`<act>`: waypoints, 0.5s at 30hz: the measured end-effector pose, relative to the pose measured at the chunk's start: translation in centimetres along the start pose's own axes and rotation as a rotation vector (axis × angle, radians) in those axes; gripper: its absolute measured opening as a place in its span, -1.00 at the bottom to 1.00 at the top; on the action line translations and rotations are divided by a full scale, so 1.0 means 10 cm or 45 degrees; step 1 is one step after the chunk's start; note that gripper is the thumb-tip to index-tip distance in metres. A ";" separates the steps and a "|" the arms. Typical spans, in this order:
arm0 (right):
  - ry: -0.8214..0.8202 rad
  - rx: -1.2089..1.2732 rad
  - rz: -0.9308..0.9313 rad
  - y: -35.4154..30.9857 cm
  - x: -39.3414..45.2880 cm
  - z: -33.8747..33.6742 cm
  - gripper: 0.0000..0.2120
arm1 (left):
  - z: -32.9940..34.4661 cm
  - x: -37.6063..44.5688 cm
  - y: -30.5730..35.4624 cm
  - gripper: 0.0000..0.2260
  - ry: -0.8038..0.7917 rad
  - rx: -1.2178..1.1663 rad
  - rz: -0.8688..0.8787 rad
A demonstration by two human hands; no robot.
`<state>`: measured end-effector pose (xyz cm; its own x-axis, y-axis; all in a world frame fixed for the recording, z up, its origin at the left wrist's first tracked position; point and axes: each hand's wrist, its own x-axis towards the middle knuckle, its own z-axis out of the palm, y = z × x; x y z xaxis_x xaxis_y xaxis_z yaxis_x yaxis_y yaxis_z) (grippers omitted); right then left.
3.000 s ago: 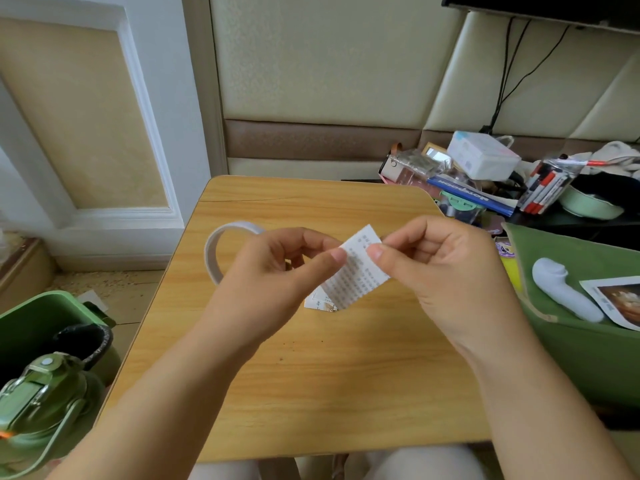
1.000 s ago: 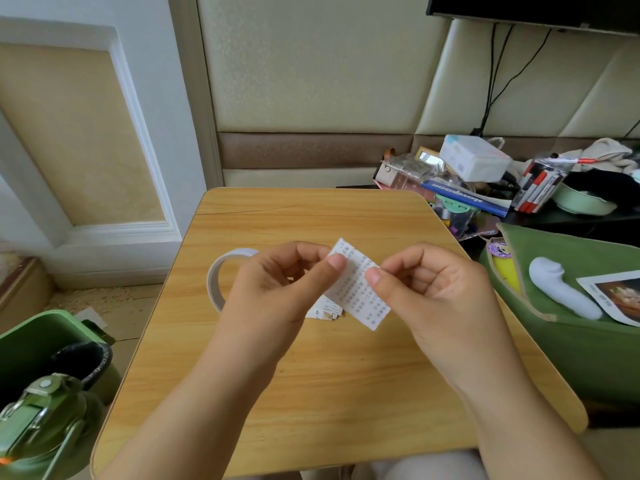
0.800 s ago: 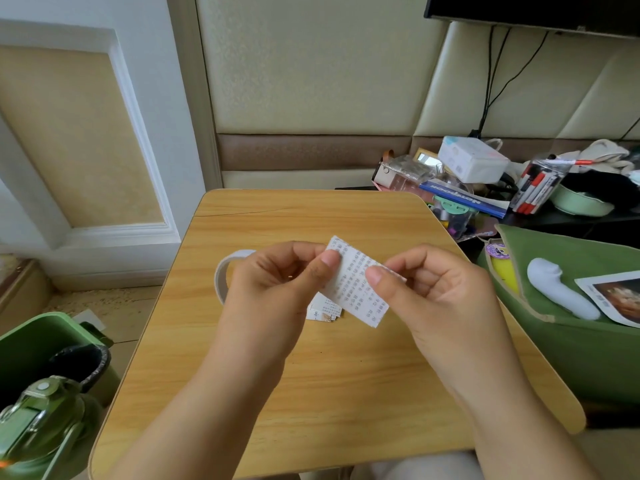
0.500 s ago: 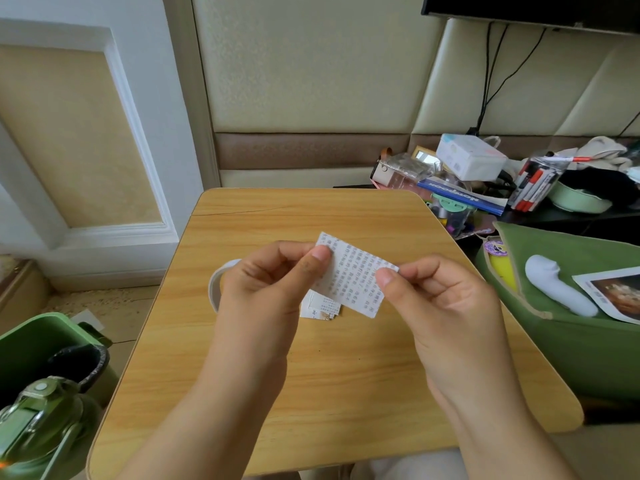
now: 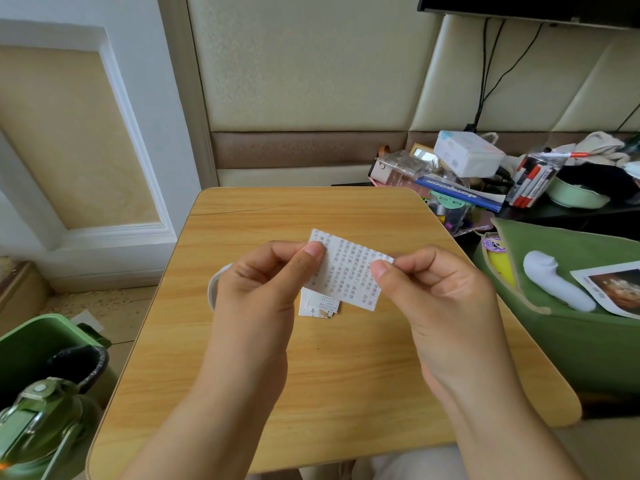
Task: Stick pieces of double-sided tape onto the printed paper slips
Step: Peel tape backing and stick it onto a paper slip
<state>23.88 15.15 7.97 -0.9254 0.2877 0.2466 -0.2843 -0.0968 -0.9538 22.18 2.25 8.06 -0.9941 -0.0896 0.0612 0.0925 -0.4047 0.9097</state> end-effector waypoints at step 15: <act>0.007 0.211 0.125 0.01 0.04 0.02 -0.78 | -0.01 -0.05 -0.02 -0.88 0.042 -0.020 -0.036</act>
<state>23.42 15.04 7.99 -0.9494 0.2746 0.1525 -0.2307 -0.2802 -0.9318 22.65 2.26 7.83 -0.9939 -0.1080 0.0218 0.0656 -0.4215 0.9044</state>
